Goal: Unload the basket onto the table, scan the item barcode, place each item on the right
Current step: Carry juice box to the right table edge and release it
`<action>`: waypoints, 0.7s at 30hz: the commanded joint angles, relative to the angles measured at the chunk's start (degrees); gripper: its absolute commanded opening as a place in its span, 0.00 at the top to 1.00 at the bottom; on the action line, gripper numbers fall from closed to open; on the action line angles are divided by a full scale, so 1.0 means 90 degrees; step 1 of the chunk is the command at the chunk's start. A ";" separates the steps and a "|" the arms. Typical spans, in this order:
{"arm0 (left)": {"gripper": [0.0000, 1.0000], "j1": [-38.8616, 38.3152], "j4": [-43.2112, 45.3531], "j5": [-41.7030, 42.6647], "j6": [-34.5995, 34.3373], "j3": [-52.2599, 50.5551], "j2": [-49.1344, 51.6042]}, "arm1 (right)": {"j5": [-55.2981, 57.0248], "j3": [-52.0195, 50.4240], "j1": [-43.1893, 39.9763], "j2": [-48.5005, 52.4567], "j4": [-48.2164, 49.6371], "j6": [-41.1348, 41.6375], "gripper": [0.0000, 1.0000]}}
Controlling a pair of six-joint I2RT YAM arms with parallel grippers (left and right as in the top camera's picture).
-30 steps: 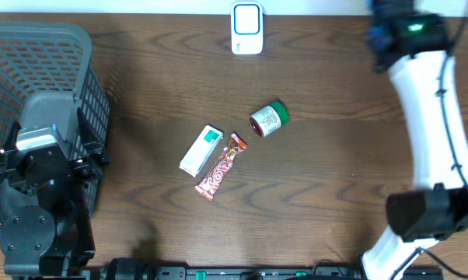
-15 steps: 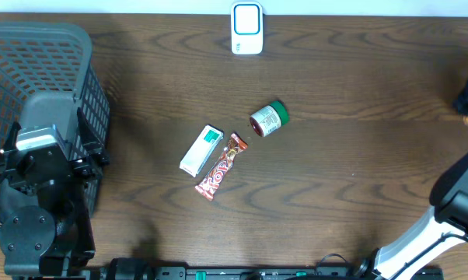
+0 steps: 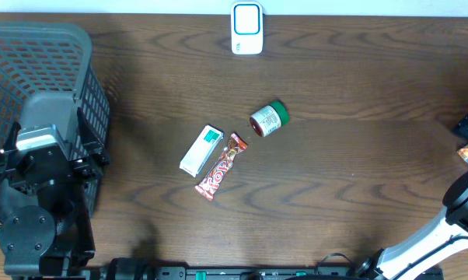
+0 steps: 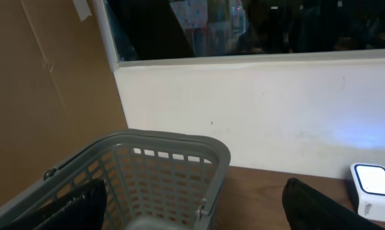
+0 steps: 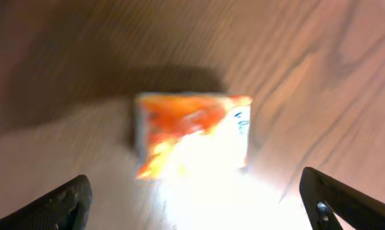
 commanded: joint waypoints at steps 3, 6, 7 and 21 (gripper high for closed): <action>0.13 0.0032 0.0010 0.0061 -0.0061 -0.0019 -0.0017 | -0.1746 0.0957 0.0325 -0.0444 -0.0515 0.0051 0.01; 0.13 0.0032 0.0010 0.0061 -0.0061 -0.0019 -0.0017 | -0.2181 0.1365 0.0733 -0.0799 -0.0818 -0.0002 0.01; 0.13 0.0032 0.0010 0.0061 -0.0061 -0.0019 -0.0017 | -0.2331 0.1430 0.0952 -0.0962 -0.0884 -0.0051 0.01; 0.13 0.0032 0.0010 0.0058 -0.0061 -0.0019 -0.0017 | -0.4932 0.1445 0.3759 -0.1668 -0.1625 0.0775 0.04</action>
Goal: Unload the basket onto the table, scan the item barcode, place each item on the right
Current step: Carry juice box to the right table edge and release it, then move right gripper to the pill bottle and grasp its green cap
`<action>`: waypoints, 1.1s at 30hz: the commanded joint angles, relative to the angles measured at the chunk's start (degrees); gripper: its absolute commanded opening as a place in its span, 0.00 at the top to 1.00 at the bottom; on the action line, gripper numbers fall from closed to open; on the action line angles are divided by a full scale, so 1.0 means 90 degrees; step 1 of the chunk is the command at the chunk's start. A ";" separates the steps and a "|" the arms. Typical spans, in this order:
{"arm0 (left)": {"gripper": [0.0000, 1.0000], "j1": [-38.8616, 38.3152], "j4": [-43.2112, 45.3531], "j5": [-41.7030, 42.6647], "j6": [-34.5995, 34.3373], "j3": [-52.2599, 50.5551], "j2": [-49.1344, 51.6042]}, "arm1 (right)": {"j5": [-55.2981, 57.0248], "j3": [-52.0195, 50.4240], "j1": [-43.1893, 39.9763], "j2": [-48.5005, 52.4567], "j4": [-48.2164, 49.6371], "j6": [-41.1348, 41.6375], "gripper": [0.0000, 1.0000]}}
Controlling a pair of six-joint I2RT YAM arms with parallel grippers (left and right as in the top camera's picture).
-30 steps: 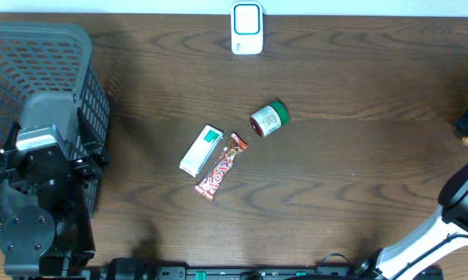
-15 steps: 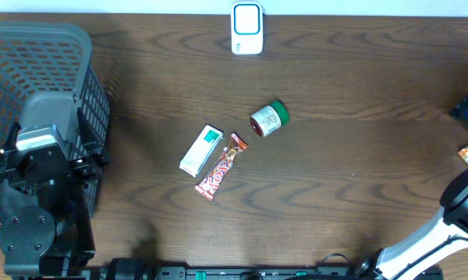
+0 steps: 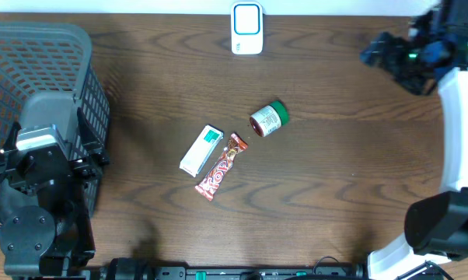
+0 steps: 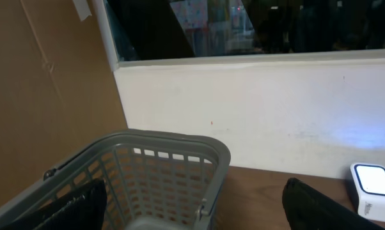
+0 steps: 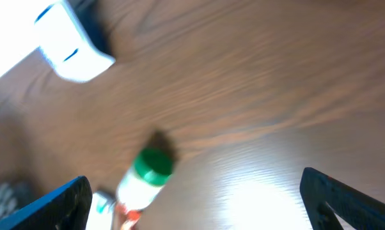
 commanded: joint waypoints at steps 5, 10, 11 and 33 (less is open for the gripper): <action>0.13 0.0032 0.0012 0.0061 -0.0061 -0.0019 -0.0017 | -0.0342 -0.0080 0.1015 0.0039 -0.0707 0.2125 0.01; 0.13 0.0032 0.0012 0.0061 -0.0061 -0.0019 -0.0017 | -0.0209 -0.0340 0.1974 0.0063 -0.0289 0.0789 0.01; 0.13 0.0032 0.0010 0.0061 -0.0061 -0.0019 -0.0017 | 0.0097 -0.0340 0.2229 0.0097 -0.0270 0.0294 0.01; 0.13 0.0032 0.0010 0.0061 -0.0061 -0.0019 -0.0017 | 0.1719 -0.0583 0.3320 0.0894 -0.0743 0.6275 0.01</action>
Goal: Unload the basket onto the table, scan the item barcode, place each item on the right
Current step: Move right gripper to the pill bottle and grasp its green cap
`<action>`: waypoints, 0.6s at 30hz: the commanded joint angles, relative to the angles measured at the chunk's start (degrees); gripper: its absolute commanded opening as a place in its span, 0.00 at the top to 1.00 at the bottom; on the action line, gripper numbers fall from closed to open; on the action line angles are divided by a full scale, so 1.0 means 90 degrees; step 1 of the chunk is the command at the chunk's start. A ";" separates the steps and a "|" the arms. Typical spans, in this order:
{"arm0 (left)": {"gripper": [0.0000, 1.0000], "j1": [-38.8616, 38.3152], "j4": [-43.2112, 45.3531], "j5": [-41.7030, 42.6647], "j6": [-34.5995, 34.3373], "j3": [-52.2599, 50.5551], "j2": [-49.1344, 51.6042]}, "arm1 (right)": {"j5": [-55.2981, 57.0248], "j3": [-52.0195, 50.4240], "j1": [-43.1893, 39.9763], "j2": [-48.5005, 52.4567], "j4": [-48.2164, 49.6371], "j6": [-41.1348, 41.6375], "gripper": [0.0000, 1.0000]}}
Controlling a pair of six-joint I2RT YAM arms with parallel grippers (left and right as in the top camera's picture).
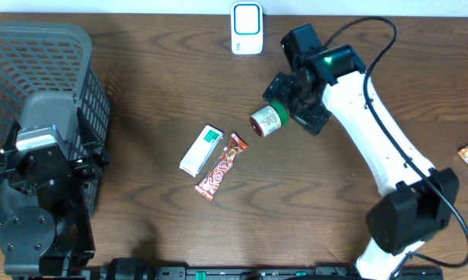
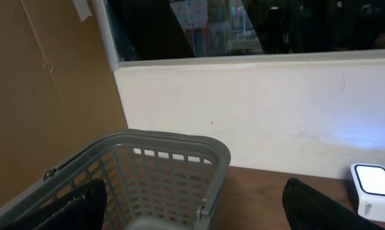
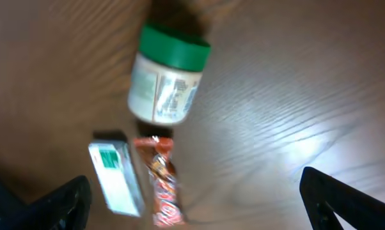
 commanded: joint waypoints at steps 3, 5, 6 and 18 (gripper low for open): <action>0.13 0.0032 0.0010 0.0061 -0.0061 -0.0019 -0.0017 | -0.0058 -0.0158 -0.0010 0.0733 0.0347 0.1404 0.05; 0.13 0.0032 0.0010 0.0061 -0.0061 -0.0019 -0.0017 | -0.0022 -0.0158 -0.0017 0.0964 0.0491 0.1401 0.07; 0.13 0.0032 0.0010 0.0061 -0.0061 -0.0019 -0.0017 | 0.0029 -0.0158 -0.0032 0.1083 0.0576 0.1399 0.08; 0.13 0.0032 0.0010 0.0061 -0.0061 -0.0019 -0.0017 | 0.0083 -0.0158 -0.0447 0.1659 0.1423 0.0976 0.13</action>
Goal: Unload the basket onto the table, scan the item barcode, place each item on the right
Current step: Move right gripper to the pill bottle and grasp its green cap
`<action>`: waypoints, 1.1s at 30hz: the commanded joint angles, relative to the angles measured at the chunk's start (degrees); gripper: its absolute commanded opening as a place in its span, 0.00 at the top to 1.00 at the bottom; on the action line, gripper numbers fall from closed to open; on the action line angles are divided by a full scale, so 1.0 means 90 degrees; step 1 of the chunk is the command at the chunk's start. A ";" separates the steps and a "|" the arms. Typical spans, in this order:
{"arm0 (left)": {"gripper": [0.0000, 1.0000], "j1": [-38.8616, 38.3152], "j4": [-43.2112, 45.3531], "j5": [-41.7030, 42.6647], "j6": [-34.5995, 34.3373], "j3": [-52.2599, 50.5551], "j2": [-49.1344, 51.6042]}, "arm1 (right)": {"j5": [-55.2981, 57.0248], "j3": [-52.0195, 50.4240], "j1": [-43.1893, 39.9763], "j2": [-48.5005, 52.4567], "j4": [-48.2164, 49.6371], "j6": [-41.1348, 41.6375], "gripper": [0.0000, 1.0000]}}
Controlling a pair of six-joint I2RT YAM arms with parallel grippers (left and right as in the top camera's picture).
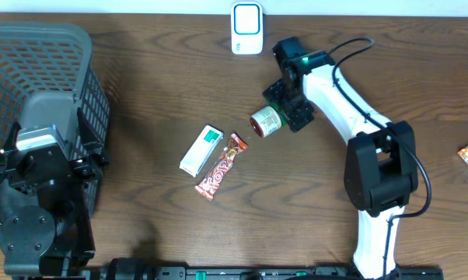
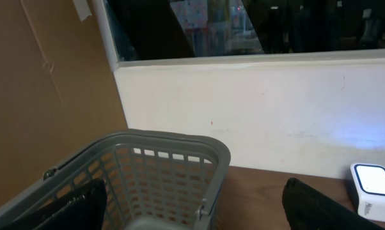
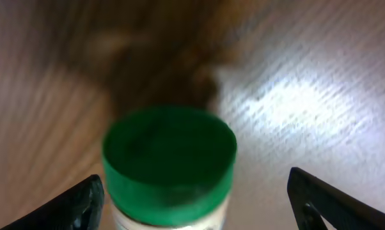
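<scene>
A small white jar with a green lid (image 1: 267, 119) lies on its side near the table's middle. My right gripper (image 1: 287, 109) is right at its lid end. In the right wrist view the green lid (image 3: 169, 156) fills the space between the wide-open fingertips (image 3: 74, 203), which do not touch it. The white barcode scanner (image 1: 247, 28) stands at the far edge, also seen as the scanner (image 2: 373, 187) in the left wrist view. My left gripper (image 2: 192, 211) rests open by the basket, holding nothing.
A grey mesh basket (image 1: 32, 54) fills the left side. A white-green box (image 1: 201, 149) and a red candy bar (image 1: 219, 166) lie left of the jar. An orange packet sits at the right edge.
My right gripper has come down closer to the jar; the green lid now lies between its open fingers instead of well ahead. The left arm has not moved.
My right gripper was over the orange packet at the right edge. Then it was up at the far right corner, looking toward the scanner and jar. Then it hovered above the jar, and now it sits low with its open fingers around the lid.
</scene>
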 commanded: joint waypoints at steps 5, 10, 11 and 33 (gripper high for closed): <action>0.13 0.0032 0.0010 0.0058 -0.0061 -0.0019 -0.0017 | 0.0117 -0.0005 -0.0012 0.0078 0.0148 -0.0148 0.12; 0.13 0.0032 0.0010 0.0061 -0.0061 -0.0019 -0.0017 | 0.0114 -0.0005 0.0092 0.0311 0.0291 -0.0143 0.12; 0.13 0.0032 0.0010 0.0058 -0.0061 -0.0019 -0.0017 | 0.0112 -0.0007 0.0092 0.0340 0.0287 -0.0124 0.13; 0.13 0.0032 0.0010 0.0061 -0.0061 -0.0019 -0.0017 | 0.0141 -0.0002 0.0075 0.0663 0.0644 -0.1112 0.47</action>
